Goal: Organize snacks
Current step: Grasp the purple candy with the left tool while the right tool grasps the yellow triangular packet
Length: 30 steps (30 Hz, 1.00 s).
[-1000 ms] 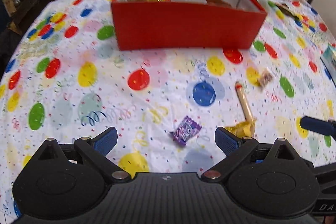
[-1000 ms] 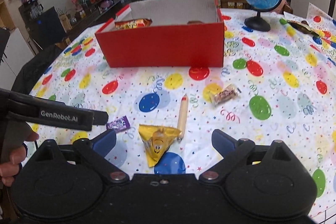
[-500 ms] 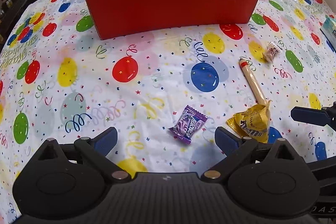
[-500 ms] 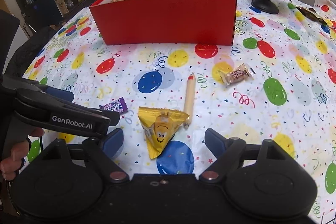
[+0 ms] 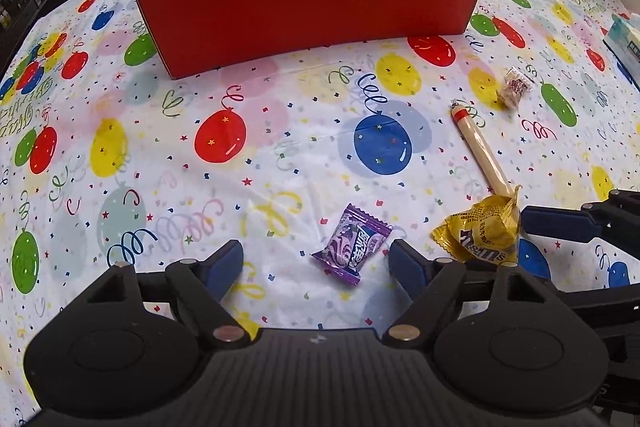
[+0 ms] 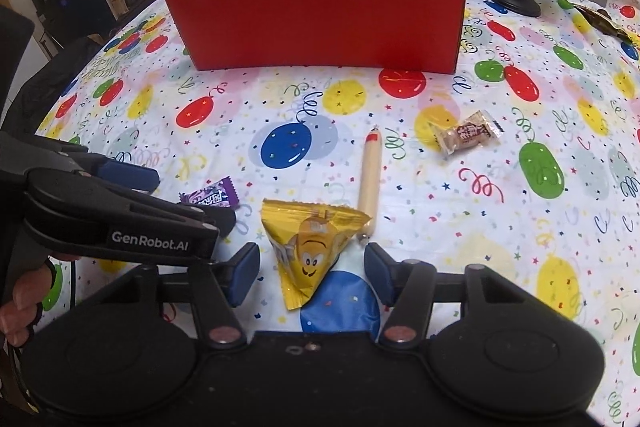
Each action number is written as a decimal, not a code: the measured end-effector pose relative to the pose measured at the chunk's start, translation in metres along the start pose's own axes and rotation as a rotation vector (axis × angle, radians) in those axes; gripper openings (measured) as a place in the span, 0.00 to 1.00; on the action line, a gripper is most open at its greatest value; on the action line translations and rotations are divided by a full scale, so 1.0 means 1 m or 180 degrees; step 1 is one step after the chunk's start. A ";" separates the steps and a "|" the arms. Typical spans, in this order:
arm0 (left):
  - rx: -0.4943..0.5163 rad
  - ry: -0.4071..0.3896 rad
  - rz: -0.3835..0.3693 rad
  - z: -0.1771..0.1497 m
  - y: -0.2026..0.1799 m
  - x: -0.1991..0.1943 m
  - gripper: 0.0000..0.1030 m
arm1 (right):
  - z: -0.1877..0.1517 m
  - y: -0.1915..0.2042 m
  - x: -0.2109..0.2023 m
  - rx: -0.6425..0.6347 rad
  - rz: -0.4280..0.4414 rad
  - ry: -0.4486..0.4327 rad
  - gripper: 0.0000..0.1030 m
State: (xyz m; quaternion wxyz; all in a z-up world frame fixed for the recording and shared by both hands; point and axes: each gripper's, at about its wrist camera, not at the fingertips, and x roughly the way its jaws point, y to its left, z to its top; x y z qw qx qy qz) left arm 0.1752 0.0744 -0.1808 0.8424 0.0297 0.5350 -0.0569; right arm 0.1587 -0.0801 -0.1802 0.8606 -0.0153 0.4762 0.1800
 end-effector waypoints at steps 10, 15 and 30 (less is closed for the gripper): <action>0.0091 -0.0088 -0.0036 -0.001 -0.005 -0.008 0.32 | 0.002 0.000 0.003 0.0038 -0.0015 -0.0031 0.40; 0.0017 -0.0071 -0.0052 -0.002 -0.003 -0.009 0.21 | 0.001 -0.002 0.000 0.0087 -0.0033 -0.0083 0.31; -0.0328 -0.0074 -0.0065 -0.004 0.004 -0.031 0.19 | 0.000 -0.009 -0.031 0.0128 -0.0031 -0.0340 0.26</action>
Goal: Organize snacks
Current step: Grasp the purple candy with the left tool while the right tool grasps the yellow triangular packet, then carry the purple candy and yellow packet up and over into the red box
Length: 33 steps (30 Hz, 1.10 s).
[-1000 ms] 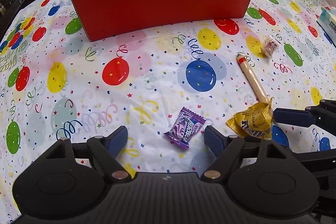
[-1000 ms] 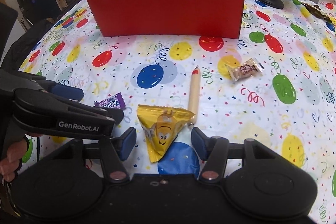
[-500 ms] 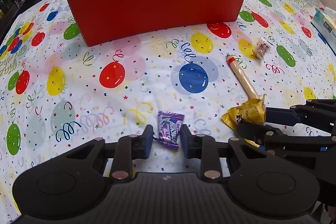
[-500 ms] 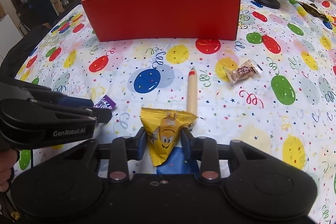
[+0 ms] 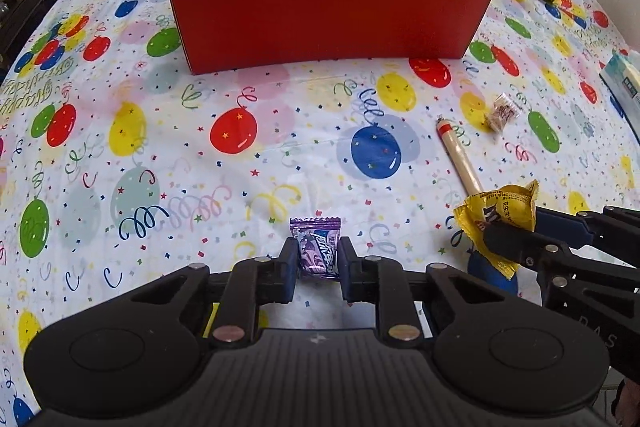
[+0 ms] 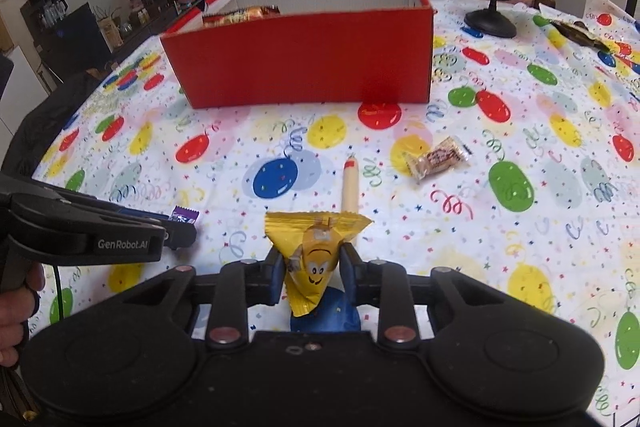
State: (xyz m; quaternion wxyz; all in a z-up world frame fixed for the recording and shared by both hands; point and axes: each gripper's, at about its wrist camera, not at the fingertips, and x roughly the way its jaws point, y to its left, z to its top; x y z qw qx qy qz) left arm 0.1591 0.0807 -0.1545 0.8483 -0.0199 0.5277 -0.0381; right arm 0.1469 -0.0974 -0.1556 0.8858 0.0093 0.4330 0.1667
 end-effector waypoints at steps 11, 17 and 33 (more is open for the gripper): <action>-0.0072 -0.0293 0.0010 0.020 -0.006 -0.039 0.19 | 0.021 -0.009 -0.026 0.0065 0.0004 -0.0279 0.26; -0.0066 -0.0452 0.0021 0.035 -0.007 -0.055 0.20 | 0.038 -0.010 -0.037 0.0042 0.0012 -0.0434 0.26; 0.0079 -0.0861 0.0024 0.100 -0.009 -0.085 0.20 | 0.105 -0.011 -0.050 -0.0070 -0.0056 -0.0852 0.26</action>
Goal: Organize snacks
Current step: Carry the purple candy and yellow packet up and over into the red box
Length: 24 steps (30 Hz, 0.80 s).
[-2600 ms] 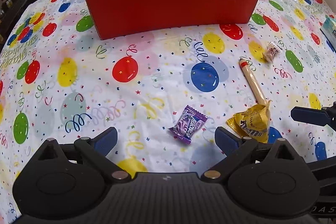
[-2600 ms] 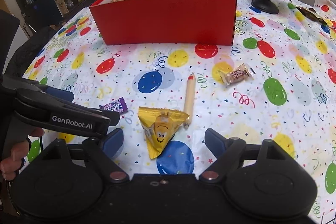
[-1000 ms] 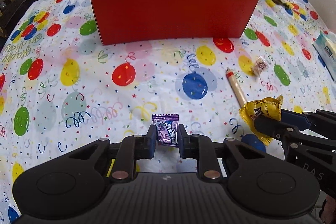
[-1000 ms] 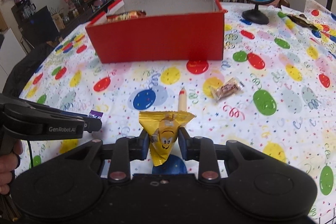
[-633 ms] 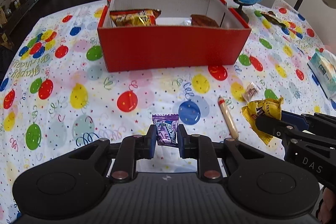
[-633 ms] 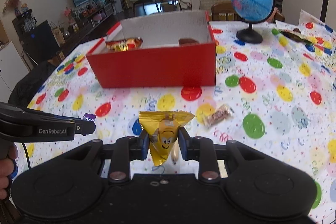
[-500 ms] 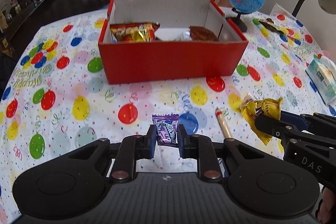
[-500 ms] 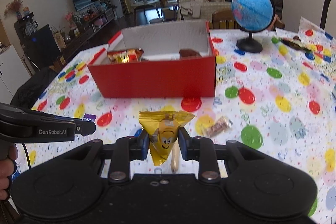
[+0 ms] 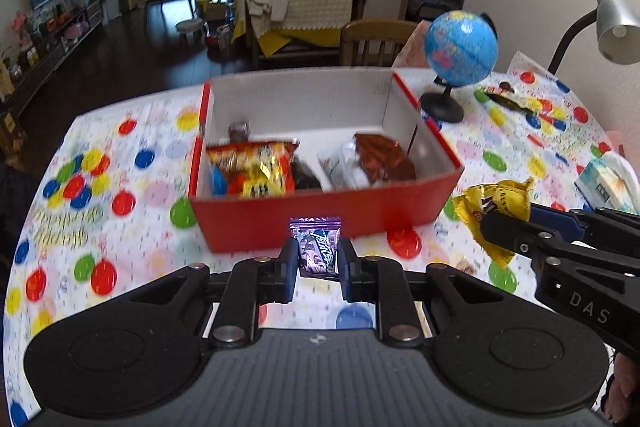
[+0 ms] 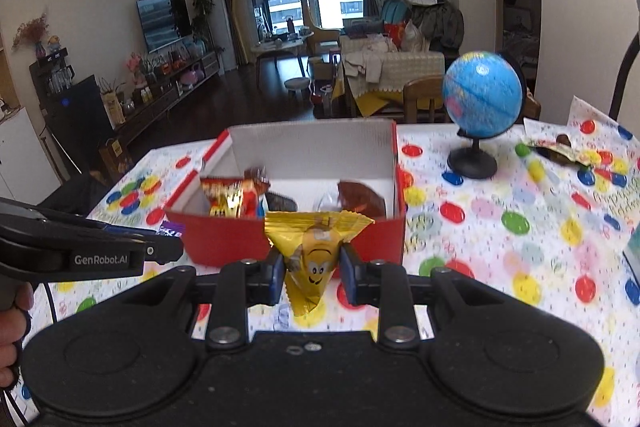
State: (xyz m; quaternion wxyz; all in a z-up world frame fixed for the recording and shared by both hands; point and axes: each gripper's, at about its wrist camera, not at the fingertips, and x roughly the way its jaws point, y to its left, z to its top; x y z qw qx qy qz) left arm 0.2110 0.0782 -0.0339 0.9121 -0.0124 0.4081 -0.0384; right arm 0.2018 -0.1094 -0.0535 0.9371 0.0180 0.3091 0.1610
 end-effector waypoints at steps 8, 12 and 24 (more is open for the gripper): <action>0.0101 -0.0100 0.0032 0.040 0.005 0.014 0.20 | 0.032 -0.001 0.023 -0.0046 -0.0064 -0.0055 0.26; 0.0101 -0.0098 0.0073 0.057 0.014 0.029 0.20 | 0.045 -0.002 0.039 -0.0039 -0.0108 -0.0021 0.26; 0.0074 -0.0013 0.0178 0.095 0.046 0.090 0.20 | 0.057 0.004 0.100 -0.0084 -0.0202 0.0276 0.26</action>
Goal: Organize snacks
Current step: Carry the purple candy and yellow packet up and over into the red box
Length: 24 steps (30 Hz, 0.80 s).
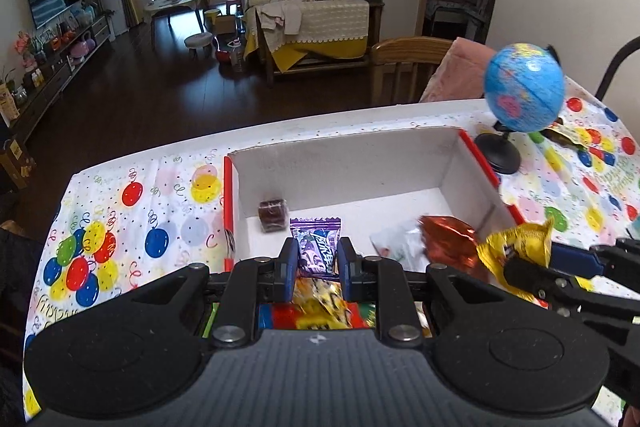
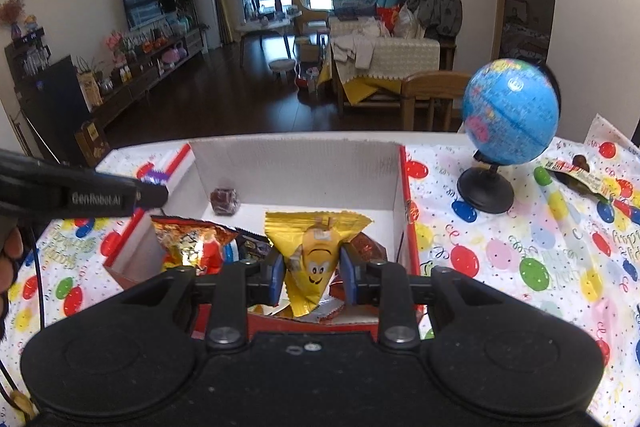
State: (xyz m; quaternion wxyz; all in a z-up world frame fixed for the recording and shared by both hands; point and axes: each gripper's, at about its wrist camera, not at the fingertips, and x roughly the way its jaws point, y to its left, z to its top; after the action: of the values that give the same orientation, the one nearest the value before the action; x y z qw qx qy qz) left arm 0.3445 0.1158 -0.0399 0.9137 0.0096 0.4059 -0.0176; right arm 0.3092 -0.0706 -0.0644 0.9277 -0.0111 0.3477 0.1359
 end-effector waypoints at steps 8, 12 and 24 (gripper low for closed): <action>0.0014 0.0198 -0.0053 0.005 0.014 0.045 0.20 | 0.002 0.004 0.038 -0.0004 -0.0063 0.0233 0.27; 0.0018 0.0280 -0.0039 0.005 0.018 0.061 0.20 | 0.000 0.003 0.055 0.0038 -0.0081 0.0349 0.27; 0.0016 0.0448 -0.0062 0.004 0.022 0.086 0.20 | -0.004 0.003 0.072 0.0070 -0.0101 0.0562 0.30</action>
State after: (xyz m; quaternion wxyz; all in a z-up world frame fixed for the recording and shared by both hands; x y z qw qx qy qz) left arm 0.4058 0.1356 -0.1014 0.8826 0.0091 0.4692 -0.0268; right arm 0.3578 -0.0510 -0.1143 0.8955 -0.0184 0.4293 0.1159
